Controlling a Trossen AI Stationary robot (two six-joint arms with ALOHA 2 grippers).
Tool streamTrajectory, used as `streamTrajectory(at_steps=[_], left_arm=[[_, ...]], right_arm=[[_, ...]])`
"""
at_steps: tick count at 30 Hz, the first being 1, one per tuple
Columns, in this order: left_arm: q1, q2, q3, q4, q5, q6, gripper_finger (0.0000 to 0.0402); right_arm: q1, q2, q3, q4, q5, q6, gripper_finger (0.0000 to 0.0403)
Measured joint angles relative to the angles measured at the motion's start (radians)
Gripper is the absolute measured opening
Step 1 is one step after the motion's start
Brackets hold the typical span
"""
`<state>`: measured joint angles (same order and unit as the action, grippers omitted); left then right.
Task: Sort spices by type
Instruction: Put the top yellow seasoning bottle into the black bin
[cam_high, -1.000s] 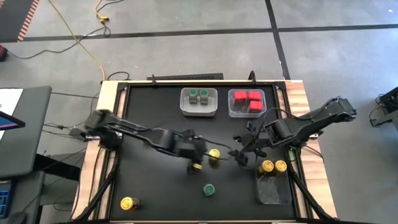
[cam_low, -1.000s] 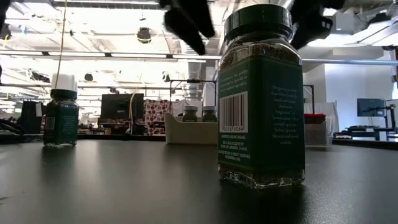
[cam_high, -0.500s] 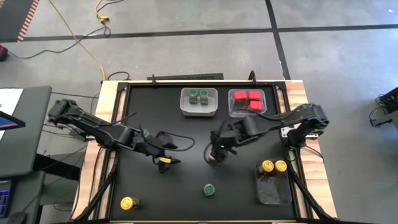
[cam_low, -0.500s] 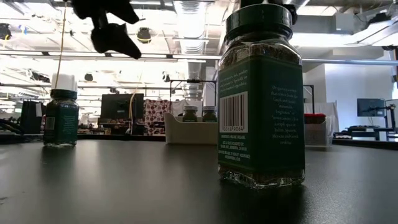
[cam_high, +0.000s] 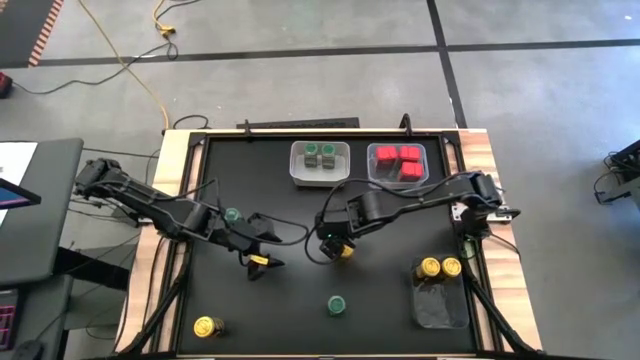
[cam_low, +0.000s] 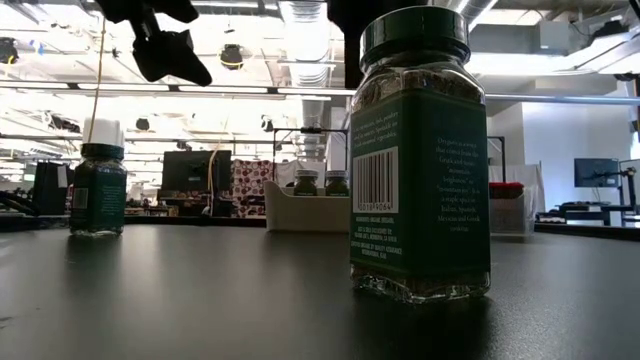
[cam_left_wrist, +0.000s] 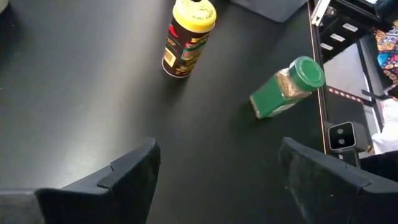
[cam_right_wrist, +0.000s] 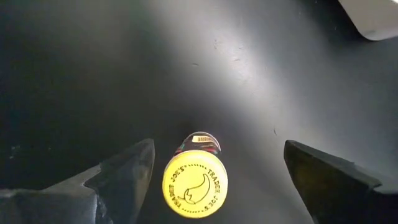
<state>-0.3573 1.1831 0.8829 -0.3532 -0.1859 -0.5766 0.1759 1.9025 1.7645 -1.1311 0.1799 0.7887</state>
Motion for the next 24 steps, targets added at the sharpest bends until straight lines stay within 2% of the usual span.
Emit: streamTrajectory(at_steps=[13,24], left_arm=[[0.000,0.000,0.000,0.000,0.000,0.004,0.0314],[0.000,0.000,0.000,0.000,0.000,0.026,0.0314]], right_arm=[[0.007,0.018,-0.003,0.017,-0.002,0.018,0.0386],[0.005,0.018,-0.113,0.052,-0.082,0.051,0.0386]])
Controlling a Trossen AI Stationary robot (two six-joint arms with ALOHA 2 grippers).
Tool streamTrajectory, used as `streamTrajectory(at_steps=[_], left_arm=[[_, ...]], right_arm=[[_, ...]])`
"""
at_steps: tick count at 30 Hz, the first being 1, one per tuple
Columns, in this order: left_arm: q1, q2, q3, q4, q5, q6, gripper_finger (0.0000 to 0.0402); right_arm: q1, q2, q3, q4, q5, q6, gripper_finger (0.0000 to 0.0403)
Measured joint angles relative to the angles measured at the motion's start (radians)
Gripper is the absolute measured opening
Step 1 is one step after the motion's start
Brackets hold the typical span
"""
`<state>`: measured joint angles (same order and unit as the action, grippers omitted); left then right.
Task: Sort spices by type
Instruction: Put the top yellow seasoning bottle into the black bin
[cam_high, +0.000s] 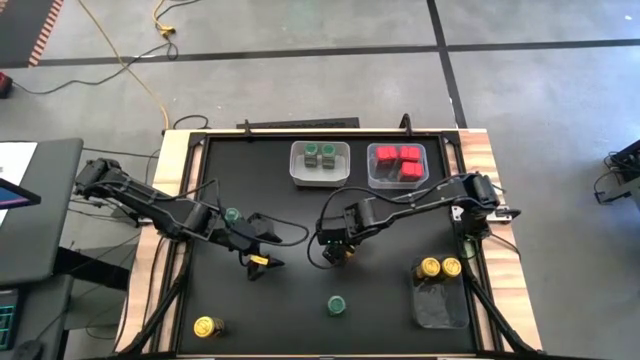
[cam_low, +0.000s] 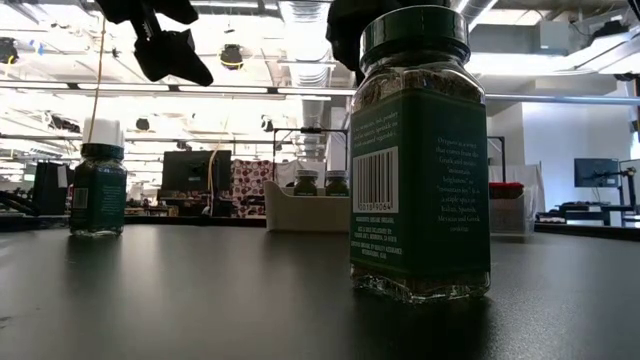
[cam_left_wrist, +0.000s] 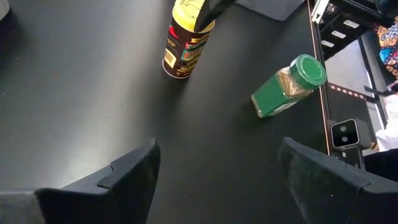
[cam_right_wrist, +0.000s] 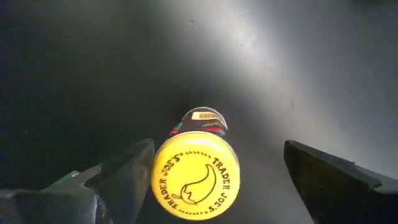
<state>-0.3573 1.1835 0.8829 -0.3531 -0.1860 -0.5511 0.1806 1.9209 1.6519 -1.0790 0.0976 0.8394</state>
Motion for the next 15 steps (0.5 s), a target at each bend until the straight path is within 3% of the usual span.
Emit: streamTrajectory(at_steps=[15], left_arm=[[0.000,0.000,0.000,-0.001,0.000,0.008,0.0314]], right_arm=[[-0.006,-0.001,-0.072,0.072,-0.101,0.077,0.0386]])
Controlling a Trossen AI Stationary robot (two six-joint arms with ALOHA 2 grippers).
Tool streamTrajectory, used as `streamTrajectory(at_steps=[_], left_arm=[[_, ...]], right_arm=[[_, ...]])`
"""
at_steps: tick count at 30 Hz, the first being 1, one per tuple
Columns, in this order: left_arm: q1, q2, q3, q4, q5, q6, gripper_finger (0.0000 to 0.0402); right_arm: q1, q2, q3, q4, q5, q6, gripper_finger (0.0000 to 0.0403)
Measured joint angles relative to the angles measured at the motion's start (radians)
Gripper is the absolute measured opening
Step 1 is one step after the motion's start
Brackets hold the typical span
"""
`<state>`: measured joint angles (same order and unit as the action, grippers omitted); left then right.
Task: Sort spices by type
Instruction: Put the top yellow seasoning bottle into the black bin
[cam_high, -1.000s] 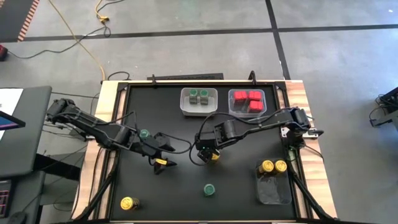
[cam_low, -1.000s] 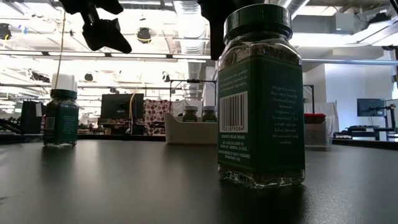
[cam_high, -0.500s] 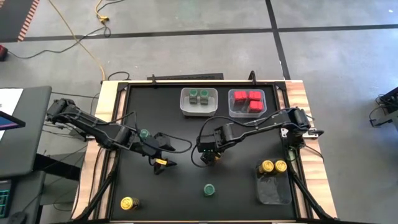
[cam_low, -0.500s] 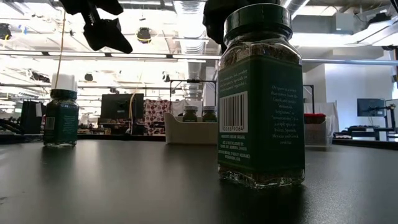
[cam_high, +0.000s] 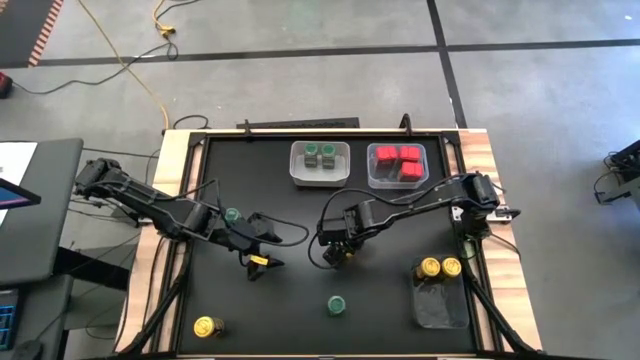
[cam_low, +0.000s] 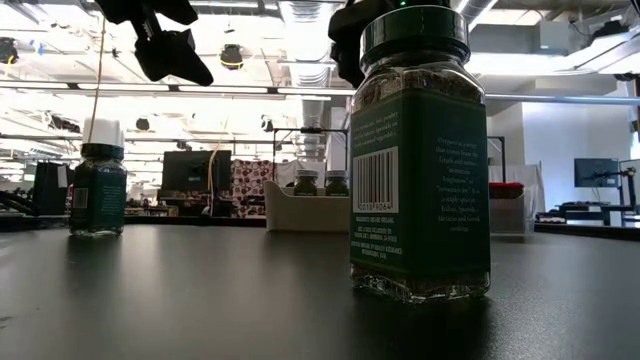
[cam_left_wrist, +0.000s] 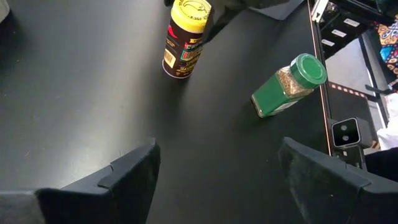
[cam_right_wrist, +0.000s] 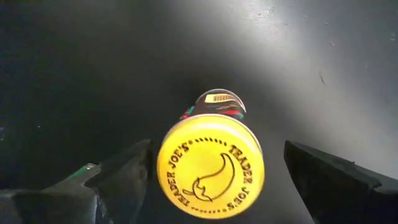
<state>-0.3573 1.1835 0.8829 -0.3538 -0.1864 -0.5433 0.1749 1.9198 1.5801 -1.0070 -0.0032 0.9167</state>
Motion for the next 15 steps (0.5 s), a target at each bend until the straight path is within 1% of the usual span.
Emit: streamTrajectory(at_steps=[5,10,15], left_arm=[[0.000,0.000,0.000,0.000,0.000,0.007,0.0314],[0.000,0.000,0.000,0.000,-0.001,0.008,0.0314],[0.000,0.000,0.000,0.000,-0.001,0.008,0.0314]], right_arm=[[0.000,0.000,0.000,0.000,-0.002,-0.003,0.0379],[0.000,0.000,0.000,-0.001,-0.028,-0.006,0.0355],[0.000,0.016,0.001,-0.002,-0.034,-0.017,0.0334]])
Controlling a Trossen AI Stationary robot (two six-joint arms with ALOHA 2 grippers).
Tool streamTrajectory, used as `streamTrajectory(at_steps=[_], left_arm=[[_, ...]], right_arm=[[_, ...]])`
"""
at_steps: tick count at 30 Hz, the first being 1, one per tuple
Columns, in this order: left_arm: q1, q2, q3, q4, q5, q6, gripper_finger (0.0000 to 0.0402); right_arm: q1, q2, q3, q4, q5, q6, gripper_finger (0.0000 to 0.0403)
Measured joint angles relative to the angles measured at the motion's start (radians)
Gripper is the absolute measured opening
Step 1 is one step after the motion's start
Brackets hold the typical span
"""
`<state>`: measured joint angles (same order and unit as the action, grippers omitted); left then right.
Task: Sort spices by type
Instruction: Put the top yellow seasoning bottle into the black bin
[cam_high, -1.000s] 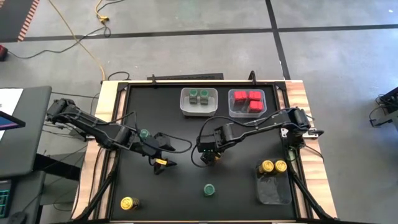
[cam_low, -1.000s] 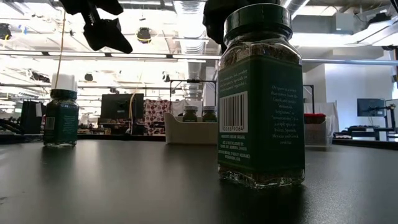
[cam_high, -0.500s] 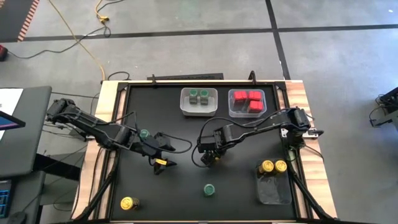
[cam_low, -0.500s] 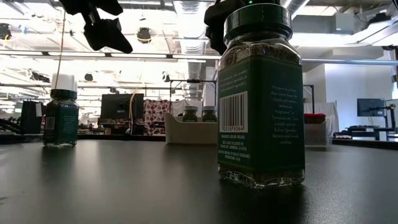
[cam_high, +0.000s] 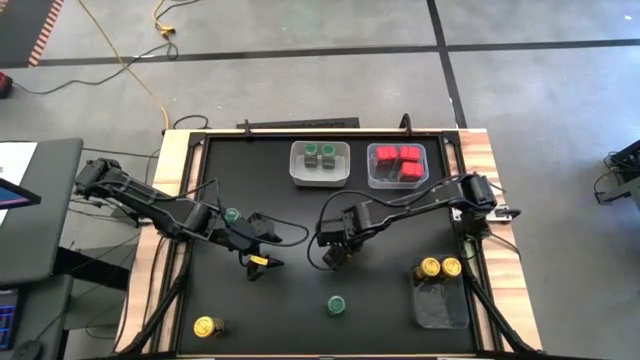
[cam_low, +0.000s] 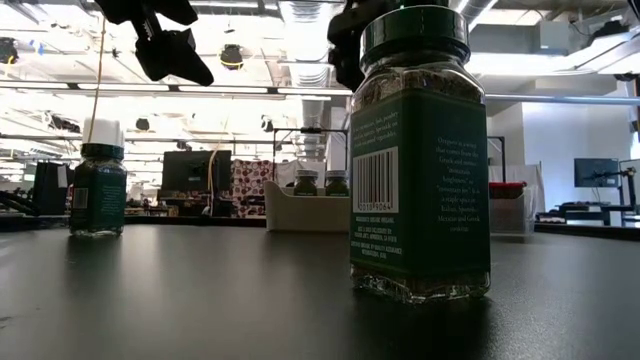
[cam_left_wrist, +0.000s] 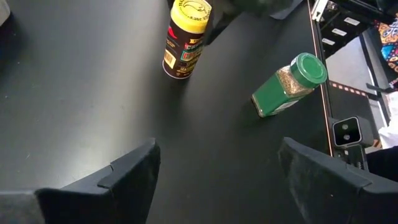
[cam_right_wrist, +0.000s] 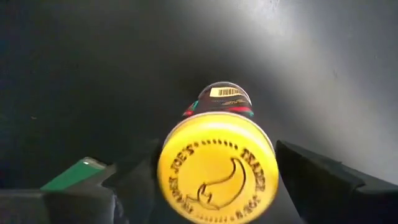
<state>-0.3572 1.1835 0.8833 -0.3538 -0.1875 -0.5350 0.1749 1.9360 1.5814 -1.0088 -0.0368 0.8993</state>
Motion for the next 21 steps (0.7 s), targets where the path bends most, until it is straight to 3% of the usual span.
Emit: streamTrajectory(at_steps=[21], left_arm=[[0.000,0.000,0.000,-0.026,0.000,-0.007,0.0314]], right_arm=[[-0.006,0.038,0.001,0.018,-0.037,-0.007,0.0271]])
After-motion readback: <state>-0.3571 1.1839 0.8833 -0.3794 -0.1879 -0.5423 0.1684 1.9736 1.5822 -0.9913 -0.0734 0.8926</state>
